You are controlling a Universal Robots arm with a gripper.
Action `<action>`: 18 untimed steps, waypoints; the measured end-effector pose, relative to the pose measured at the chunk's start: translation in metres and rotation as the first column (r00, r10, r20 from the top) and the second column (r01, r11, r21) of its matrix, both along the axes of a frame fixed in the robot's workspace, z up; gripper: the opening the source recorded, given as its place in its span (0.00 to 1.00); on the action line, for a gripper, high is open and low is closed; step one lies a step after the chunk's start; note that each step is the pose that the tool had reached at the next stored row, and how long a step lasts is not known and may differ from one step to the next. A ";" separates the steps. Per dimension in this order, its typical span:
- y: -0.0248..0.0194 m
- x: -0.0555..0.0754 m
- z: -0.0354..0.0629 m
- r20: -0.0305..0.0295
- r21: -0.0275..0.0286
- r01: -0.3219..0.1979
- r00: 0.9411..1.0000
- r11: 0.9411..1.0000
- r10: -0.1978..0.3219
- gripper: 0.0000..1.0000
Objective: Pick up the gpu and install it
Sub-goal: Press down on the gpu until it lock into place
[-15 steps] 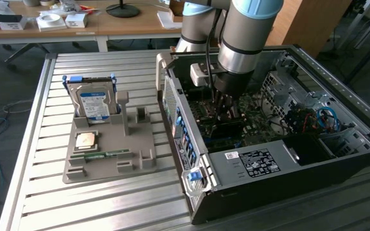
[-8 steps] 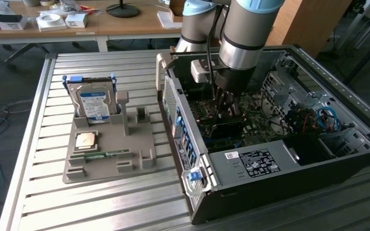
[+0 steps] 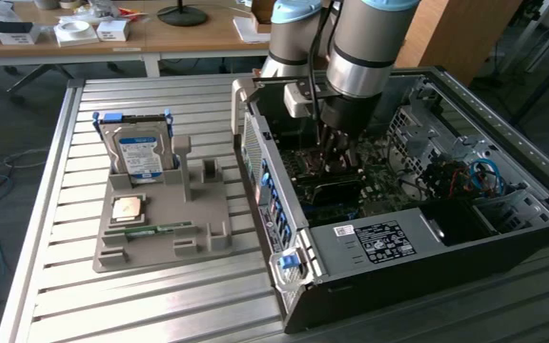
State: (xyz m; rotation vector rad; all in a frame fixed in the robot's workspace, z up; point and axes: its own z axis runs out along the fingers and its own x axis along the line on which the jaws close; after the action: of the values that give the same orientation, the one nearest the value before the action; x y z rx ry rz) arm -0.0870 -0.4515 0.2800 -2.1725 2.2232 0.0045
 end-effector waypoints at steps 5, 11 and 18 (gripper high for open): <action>0.0000 0.000 0.0070 0.000 0.000 0.000 1.000 1.000 0.000 0.11; 0.0000 0.000 0.0140 0.000 0.000 0.000 1.000 1.000 0.000 0.11; 0.0000 0.000 0.0247 0.000 0.000 0.000 1.000 1.000 0.000 0.11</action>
State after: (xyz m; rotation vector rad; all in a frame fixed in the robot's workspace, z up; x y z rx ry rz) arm -0.0869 -0.4515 0.3048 -2.1725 2.2232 0.0044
